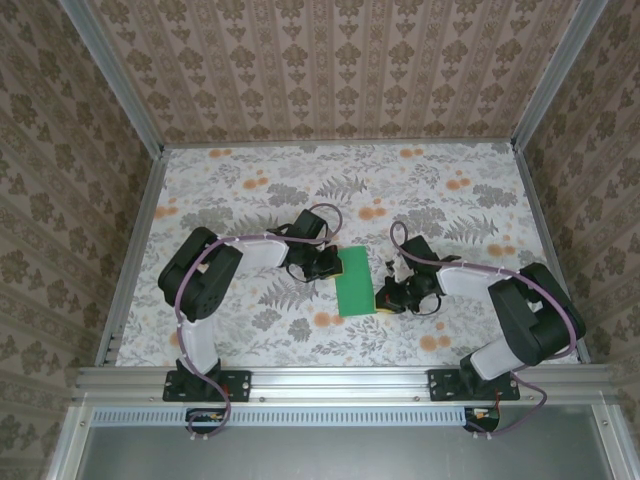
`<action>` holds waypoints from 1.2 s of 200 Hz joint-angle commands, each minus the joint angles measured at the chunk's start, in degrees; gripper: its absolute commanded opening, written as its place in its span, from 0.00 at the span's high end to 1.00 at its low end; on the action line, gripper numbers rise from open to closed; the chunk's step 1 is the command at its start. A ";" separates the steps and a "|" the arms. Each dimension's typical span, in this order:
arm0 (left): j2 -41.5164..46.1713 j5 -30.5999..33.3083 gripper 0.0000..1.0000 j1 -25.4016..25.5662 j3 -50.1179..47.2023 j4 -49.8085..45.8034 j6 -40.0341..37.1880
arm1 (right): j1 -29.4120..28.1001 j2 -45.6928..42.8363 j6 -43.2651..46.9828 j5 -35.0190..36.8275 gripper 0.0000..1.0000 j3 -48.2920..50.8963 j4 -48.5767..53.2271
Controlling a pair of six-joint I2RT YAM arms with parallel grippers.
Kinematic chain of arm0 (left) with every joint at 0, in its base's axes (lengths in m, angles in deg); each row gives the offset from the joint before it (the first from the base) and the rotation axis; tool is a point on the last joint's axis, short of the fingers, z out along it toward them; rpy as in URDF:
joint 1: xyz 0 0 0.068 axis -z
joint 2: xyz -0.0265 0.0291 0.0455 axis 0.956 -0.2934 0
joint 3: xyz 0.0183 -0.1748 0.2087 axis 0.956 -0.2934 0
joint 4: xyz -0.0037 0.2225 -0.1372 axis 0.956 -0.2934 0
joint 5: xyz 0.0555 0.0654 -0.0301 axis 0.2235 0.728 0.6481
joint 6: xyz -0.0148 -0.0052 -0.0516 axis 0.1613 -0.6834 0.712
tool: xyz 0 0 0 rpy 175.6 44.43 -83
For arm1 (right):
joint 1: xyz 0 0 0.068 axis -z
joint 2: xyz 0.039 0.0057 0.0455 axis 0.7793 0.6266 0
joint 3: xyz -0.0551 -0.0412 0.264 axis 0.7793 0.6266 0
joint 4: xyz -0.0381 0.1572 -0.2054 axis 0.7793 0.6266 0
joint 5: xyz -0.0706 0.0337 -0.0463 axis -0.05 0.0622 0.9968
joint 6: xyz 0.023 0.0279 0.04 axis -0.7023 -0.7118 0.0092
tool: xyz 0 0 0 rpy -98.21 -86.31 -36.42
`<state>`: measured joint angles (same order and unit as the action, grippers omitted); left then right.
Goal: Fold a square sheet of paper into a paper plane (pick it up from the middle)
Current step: Fold the square sheet of paper in half at the center of the table, then rotate the square sheet of paper at the center of the table.
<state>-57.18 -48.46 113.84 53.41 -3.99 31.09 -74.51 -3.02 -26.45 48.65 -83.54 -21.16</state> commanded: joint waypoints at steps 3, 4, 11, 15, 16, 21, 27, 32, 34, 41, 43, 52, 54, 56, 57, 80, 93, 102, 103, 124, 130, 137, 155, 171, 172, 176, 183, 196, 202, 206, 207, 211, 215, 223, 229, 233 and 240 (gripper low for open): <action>-7.05 6.59 1.00 1.45 -4.56 -16.68 -1.55 | -0.25 1.49 0.03 2.31 0.95 2.08 2.12; -7.05 6.59 1.00 1.41 -4.58 -16.68 -1.58 | -0.25 1.64 0.03 2.31 0.95 2.11 1.98; -7.03 6.59 1.00 1.43 -4.50 -16.82 -1.68 | -0.36 2.41 -0.05 2.27 0.95 2.16 1.79; -6.98 6.67 1.00 1.43 -4.46 -16.88 -1.73 | -0.42 2.85 -0.13 2.30 0.95 2.22 1.70; -6.93 6.67 1.00 1.45 -4.44 -16.87 -1.75 | -0.51 2.89 -0.14 2.35 0.95 2.23 1.68; -6.96 6.64 1.00 1.44 -4.34 -16.89 -1.84 | -0.69 3.06 -0.28 2.54 0.95 2.13 1.71; -6.82 6.59 1.00 1.46 -4.25 -17.01 -1.90 | -0.90 3.15 -0.45 2.81 0.95 1.85 1.83; -6.70 6.59 1.00 1.39 -4.05 -17.11 -2.01 | -1.07 3.00 -0.65 3.00 0.95 1.55 1.96; -6.63 6.59 1.00 1.38 -3.98 -17.25 -2.03 | -1.15 2.90 -0.74 3.01 0.96 1.47 1.99; -6.33 6.52 1.00 1.44 -3.68 -17.38 -2.37 | -1.55 2.48 -1.31 3.06 0.96 1.02 1.95; -6.12 6.57 1.00 1.45 -3.51 -17.38 -2.45 | -1.62 2.42 -1.54 3.09 0.96 0.96 1.87; -5.35 6.27 1.00 1.26 -2.70 -17.33 -3.23 | -2.28 1.72 -2.63 3.50 0.96 0.67 1.59; -5.11 6.24 1.00 1.19 -2.45 -17.31 -3.39 | -2.42 1.57 -2.97 3.64 0.96 0.65 1.41; -4.83 6.13 1.00 1.17 -2.22 -17.36 -3.65 | -2.57 1.47 -3.32 3.74 0.95 0.65 1.21; -4.75 6.09 1.00 1.18 -2.00 -17.46 -3.76 | -2.68 1.41 -3.53 3.77 0.95 0.65 1.09; -1.32 5.62 0.89 -0.04 3.67 -20.03 -7.30 | -5.35 0.07 -10.87 5.58 0.95 1.79 -4.09; 1.12 5.85 0.82 -0.94 7.35 -21.77 -8.86 | -7.61 -1.20 -16.48 7.57 0.95 3.12 -8.47; 2.92 6.03 0.78 -1.65 9.09 -22.46 -9.33 | -9.32 -1.76 -19.99 9.39 0.94 3.61 -10.78; 3.12 6.04 0.78 -1.76 9.14 -22.52 -9.42 | -9.48 -1.79 -20.35 9.67 0.94 3.67 -11.10; 7.48 6.56 0.72 -3.21 10.28 -22.59 -9.64 | -12.99 -1.68 -25.87 13.70 0.93 3.61 -15.81; 8.79 7.07 0.72 -3.62 9.98 -22.61 -9.57 | -14.04 -1.50 -26.57 15.08 0.93 3.08 -16.00; 10.16 7.70 0.70 -3.85 9.26 -22.57 -9.43 | -14.94 -1.23 -27.09 16.23 0.93 2.35 -16.01; 14.18 9.26 0.70 -4.47 5.84 -21.86 -8.83 | -17.02 -0.37 -28.56 19.28 0.93 0.33 -16.30; 18.09 10.78 0.69 -5.07 1.44 -20.56 -7.43 | -18.56 1.42 -29.82 21.67 0.92 -1.94 -16.71; 18.22 10.88 0.69 -5.10 1.15 -20.46 -7.37 | -18.58 1.47 -29.84 21.75 0.92 -2.10 -16.75; 19.27 11.12 0.69 -5.32 0.03 -19.91 -6.88 | -19.00 2.35 -30.13 22.09 0.93 -2.75 -16.94; 21.15 11.24 0.69 -5.69 -2.08 -18.92 -6.22 | -19.70 3.56 -30.61 22.77 0.93 -3.93 -17.16; 24.72 11.80 0.69 -6.25 -5.84 -17.14 -5.04 | -21.03 5.95 -31.33 23.86 0.93 -6.03 -17.88; 26.38 12.16 0.69 -6.43 -7.33 -16.44 -4.62 | -21.63 6.94 -31.61 24.27 0.93 -7.23 -17.78; 27.49 12.40 0.69 -6.57 -8.21 -16.15 -4.40 | -22.07 7.66 -31.74 24.67 0.93 -8.02 -17.56; 27.80 12.40 0.69 -6.60 -8.47 -16.07 -4.36 | -22.14 7.80 -31.77 24.83 0.93 -8.21 -17.57; 28.94 12.70 0.69 -6.63 -9.48 -15.78 -4.26 | -22.51 8.37 -31.87 25.24 0.93 -8.85 -17.42; 30.01 12.95 0.69 -6.71 -10.27 -15.57 -4.16 | -22.93 9.03 -32.03 25.48 0.93 -9.63 -17.40; 32.11 13.17 0.69 -6.91 -11.95 -15.08 -4.23 | -23.51 9.85 -32.22 25.81 0.93 -11.05 -17.36; 33.32 13.44 0.69 -7.05 -13.07 -15.05 -4.25 | -24.04 10.28 -32.30 26.02 0.93 -12.04 -17.04; 34.39 13.60 0.69 -7.19 -13.66 -15.04 -4.30 | -24.31 10.56 -32.14 26.07 0.93 -12.88 -16.70; 35.92 13.94 0.69 -7.43 -14.81 -15.05 -4.47 | -24.50 10.55 -31.76 26.28 0.93 -14.07 -15.82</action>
<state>-26.69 -36.77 107.13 41.50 -20.89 25.60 -97.66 6.21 -56.57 71.51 -93.31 -37.77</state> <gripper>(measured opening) 0.307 0.072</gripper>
